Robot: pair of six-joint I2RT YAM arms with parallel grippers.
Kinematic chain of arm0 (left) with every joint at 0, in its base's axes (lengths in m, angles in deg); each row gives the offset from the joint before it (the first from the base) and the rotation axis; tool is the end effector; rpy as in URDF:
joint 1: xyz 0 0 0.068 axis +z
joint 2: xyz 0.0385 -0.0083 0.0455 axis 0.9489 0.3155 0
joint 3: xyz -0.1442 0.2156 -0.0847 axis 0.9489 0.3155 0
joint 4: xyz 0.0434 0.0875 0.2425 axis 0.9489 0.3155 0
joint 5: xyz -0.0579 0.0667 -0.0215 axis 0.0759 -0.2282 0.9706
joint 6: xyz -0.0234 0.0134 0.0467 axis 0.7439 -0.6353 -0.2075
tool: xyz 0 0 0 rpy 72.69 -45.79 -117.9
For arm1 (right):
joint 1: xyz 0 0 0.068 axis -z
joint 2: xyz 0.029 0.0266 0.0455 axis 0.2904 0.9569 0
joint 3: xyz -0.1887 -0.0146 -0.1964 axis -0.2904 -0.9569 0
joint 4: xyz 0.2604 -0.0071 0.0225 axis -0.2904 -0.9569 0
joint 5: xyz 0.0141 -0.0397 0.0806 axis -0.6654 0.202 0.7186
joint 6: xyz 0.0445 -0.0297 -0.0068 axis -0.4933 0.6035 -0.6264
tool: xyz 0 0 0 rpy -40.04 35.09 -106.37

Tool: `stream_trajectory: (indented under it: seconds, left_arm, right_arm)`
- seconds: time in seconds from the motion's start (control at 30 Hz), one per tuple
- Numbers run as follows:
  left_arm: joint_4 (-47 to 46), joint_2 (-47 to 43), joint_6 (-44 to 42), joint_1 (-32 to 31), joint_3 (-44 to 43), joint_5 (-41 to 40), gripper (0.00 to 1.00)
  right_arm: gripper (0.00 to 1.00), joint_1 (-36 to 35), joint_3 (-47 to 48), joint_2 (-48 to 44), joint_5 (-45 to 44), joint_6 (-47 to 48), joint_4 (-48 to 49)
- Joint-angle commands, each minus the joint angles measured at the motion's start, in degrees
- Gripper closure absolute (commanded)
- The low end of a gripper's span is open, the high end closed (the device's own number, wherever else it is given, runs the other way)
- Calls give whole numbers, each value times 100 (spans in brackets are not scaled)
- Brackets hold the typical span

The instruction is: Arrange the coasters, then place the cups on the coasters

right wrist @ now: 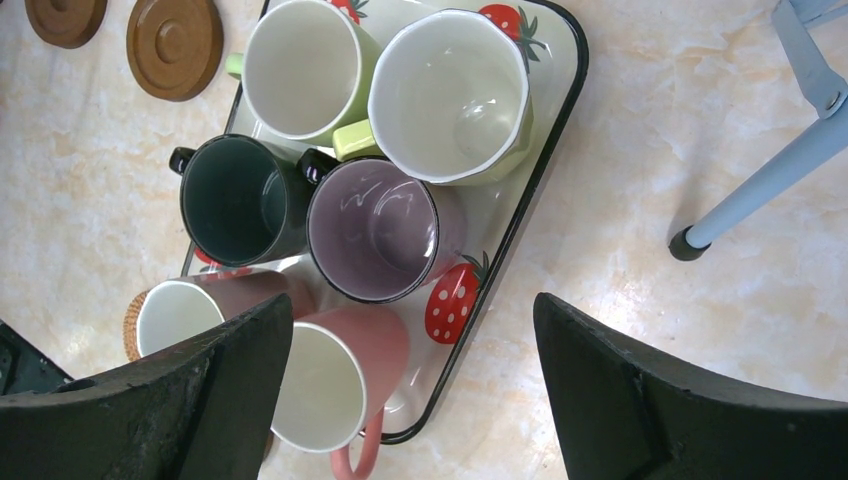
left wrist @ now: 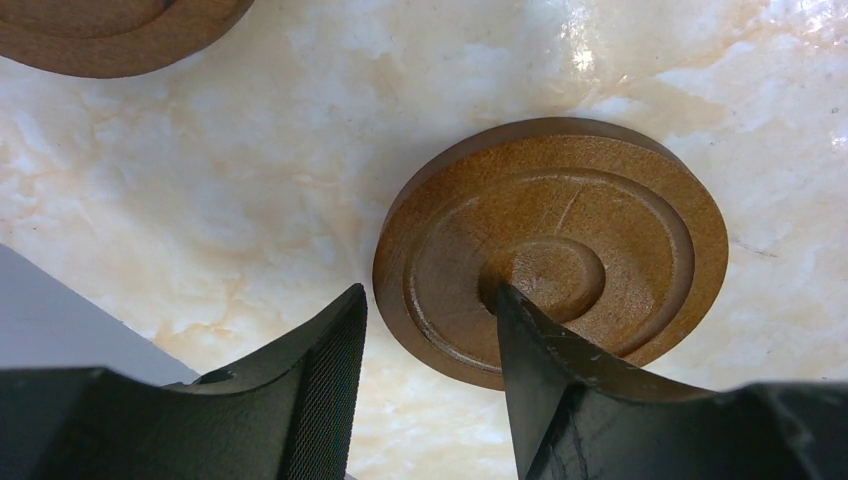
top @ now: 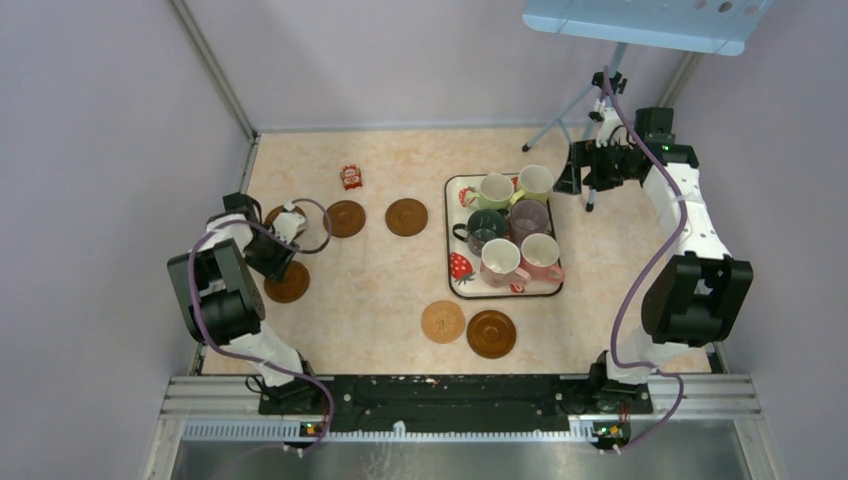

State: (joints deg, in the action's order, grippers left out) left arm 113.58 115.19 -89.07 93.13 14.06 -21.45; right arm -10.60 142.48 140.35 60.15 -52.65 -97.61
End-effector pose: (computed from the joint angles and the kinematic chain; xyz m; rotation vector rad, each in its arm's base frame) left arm 0.2871 0.1073 0.1698 0.8097 2.7473 0.0249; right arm 0.3453 -0.0178 0.3282 -0.3807 2.3101 0.5770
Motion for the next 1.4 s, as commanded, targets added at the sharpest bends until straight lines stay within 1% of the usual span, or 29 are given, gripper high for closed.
stream_trajectory:
  seconds: [0.0, 0.37, 0.57, 0.7, 0.83, 0.93, 1.03, 1.13, 1.23, 1.27, 1.37]
  left_arm:
    - [53, 154, -189, 156, -169, -112, 44]
    - [99, 91, -470, 260, -115, -175, 43]
    - [244, 115, -252, 282, -345, 5, 39]
    - [445, 96, -18, 283, -713, 223, 34]
    - [918, 146, 246, 253, -1374, 682, 30]
    - [1317, 66, 264, 168, -1755, 1190, 28]
    - [1498, -139, 244, -218, -1890, 1560, 25]
    - [1394, -400, 361, -996, -1759, 1807, 24]
    - [1123, -627, 707, -2039, -1413, 2151, 23]
    - [998, -668, 814, -2504, -1281, 2192, 22]
    - [568, -717, 1061, -3622, -951, 2203, 22]
  right_arm:
    - [11, 31, -24, 10, 88, -32, 219]
    - [11, 31, -41, 8, 74, -76, 241]
    - [11, 31, -67, -7, 127, -118, 263]
    - [11, 31, -62, -16, 179, -158, 300]
    - [11, 6, -81, -34, 203, -182, 331]
    - [11, 4, -64, -42, 189, -181, 338]
    - [11, 4, -38, -51, 203, -209, 366]
    - [11, 2, -41, -47, 207, -263, 400]
    - [11, 4, -41, -36, 170, -286, 395]
    - [11, 4, -40, -39, 159, -286, 389]
    - [11, 4, -44, -58, 140, -269, 377]
